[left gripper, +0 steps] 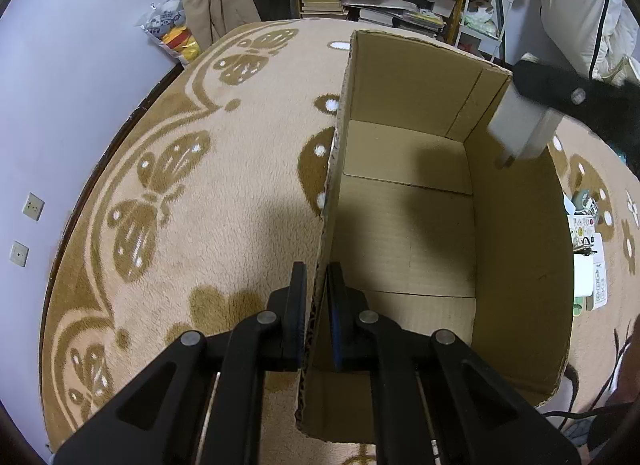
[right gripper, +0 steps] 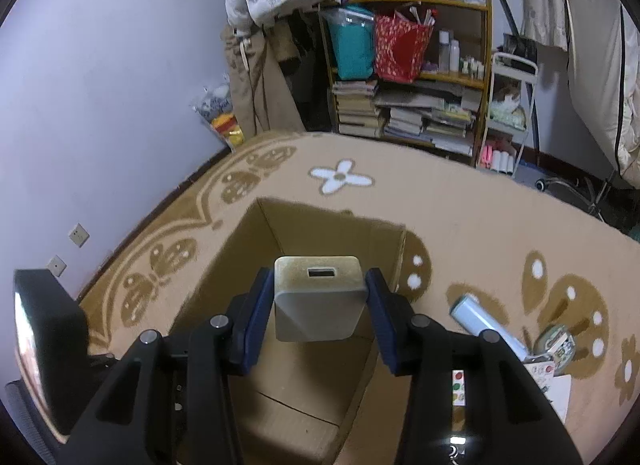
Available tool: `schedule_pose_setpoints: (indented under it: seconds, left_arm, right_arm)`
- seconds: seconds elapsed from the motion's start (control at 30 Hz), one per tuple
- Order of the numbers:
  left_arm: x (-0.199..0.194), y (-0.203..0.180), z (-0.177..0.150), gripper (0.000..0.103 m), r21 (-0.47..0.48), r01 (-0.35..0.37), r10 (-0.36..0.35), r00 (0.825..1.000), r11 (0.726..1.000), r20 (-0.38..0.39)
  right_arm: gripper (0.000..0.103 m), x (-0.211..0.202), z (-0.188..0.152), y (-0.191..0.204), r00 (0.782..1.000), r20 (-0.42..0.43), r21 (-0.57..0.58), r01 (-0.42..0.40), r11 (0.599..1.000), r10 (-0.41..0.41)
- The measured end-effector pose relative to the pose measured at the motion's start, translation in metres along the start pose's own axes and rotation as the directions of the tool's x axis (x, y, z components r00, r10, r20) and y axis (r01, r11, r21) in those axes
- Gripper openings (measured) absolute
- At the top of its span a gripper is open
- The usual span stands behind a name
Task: Organize rigid objects
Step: 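Lift the white adapter with the right tool and drop it into the box, then grasp the white square adapter with the right tool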
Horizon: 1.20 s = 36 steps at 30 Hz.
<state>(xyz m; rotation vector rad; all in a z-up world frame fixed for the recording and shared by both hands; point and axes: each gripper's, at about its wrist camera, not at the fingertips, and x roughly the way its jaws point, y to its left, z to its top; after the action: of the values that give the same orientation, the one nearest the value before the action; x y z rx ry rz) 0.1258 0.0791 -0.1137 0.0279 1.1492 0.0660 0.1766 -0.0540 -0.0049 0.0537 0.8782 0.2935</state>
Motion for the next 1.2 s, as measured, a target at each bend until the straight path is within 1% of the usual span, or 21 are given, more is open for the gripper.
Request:
schedule_pose_setpoints:
  seconds: [0.1, 0.17, 0.27, 0.3, 0.33, 0.37, 0.4, 0.47, 0.53, 0.6, 0.67, 0.83, 1.03, 1.2]
  left_arm:
    - [0.0, 0.0, 0.0, 0.009, 0.007, -0.002, 0.002, 1.0, 1.0, -0.001]
    - [0.0, 0.001, 0.001, 0.009, 0.004, 0.004, -0.004, 1.0, 1.0, -0.003]
    - [0.001, 0.004, 0.002, 0.009, -0.009, 0.017, -0.017, 1.0, 1.0, -0.008]
    - [0.002, 0.004, 0.002, 0.008, -0.012, 0.031, -0.032, 0.999, 0.999, -0.012]
    - [0.002, 0.004, 0.002, 0.008, -0.014, 0.021, -0.022, 1.0, 1.0, -0.011]
    - [0.002, 0.004, 0.003, 0.009, -0.01, 0.019, -0.019, 1.0, 1.0, -0.012]
    - [0.001, 0.004, 0.002, 0.009, -0.01, 0.018, -0.018, 1.0, 1.0, -0.012]
    - [0.0, 0.003, 0.003, 0.009, -0.011, 0.017, -0.017, 1.0, 1.0, -0.014]
    - [0.001, 0.003, 0.003, 0.009, -0.011, 0.015, -0.015, 1.0, 1.0, -0.014]
    - [0.001, 0.003, 0.003, 0.009, -0.011, 0.015, -0.015, 1.0, 1.0, -0.014]
    - [0.001, 0.003, 0.003, 0.009, -0.011, 0.015, -0.015, 1.0, 1.0, -0.014]
    - [0.001, 0.004, 0.003, 0.009, -0.015, 0.018, -0.018, 1.0, 1.0, -0.015]
    - [0.002, 0.005, 0.003, 0.01, -0.016, 0.017, -0.017, 1.0, 1.0, -0.015]
    - [0.001, 0.005, 0.003, 0.01, -0.015, 0.017, -0.017, 1.0, 1.0, -0.015]
  right_arm:
    - [0.05, 0.009, -0.005, -0.001, 0.999, -0.032, -0.006, 0.012, 1.0, -0.012]
    - [0.05, 0.01, -0.008, -0.002, 0.999, -0.038, -0.009, 0.016, 1.0, -0.017]
    - [0.05, 0.001, -0.008, -0.002, 1.0, 0.003, -0.021, 0.031, 0.999, -0.031]
    - [0.051, -0.001, -0.007, -0.001, 0.999, 0.009, -0.025, 0.034, 0.999, -0.034]
    - [0.052, -0.003, -0.005, -0.001, 0.999, 0.011, -0.032, 0.039, 0.999, -0.039]
    - [0.059, -0.006, -0.004, -0.002, 0.999, 0.011, -0.039, 0.047, 0.998, -0.047]
    - [0.07, -0.008, -0.003, -0.002, 0.998, 0.015, -0.045, 0.057, 0.997, -0.056]
    - [0.082, -0.015, -0.002, -0.005, 0.995, 0.039, -0.06, 0.089, 0.994, -0.087]
    - [0.086, -0.023, -0.002, -0.011, 0.992, 0.055, -0.066, 0.117, 0.991, -0.114]
    - [0.094, -0.026, -0.002, -0.019, 0.99, 0.05, -0.061, 0.133, 0.989, -0.13]
    - [0.098, -0.032, -0.004, -0.03, 0.987, 0.051, -0.05, 0.155, 0.987, -0.153]
    - [0.099, -0.039, -0.018, -0.059, 0.98, 0.025, -0.04, 0.197, 0.98, -0.196]
    - [0.099, -0.041, -0.046, -0.087, 0.97, -0.018, -0.026, 0.243, 0.97, -0.243]
    - [0.099, -0.039, -0.066, -0.107, 0.964, -0.06, 0.033, 0.263, 0.964, -0.261]
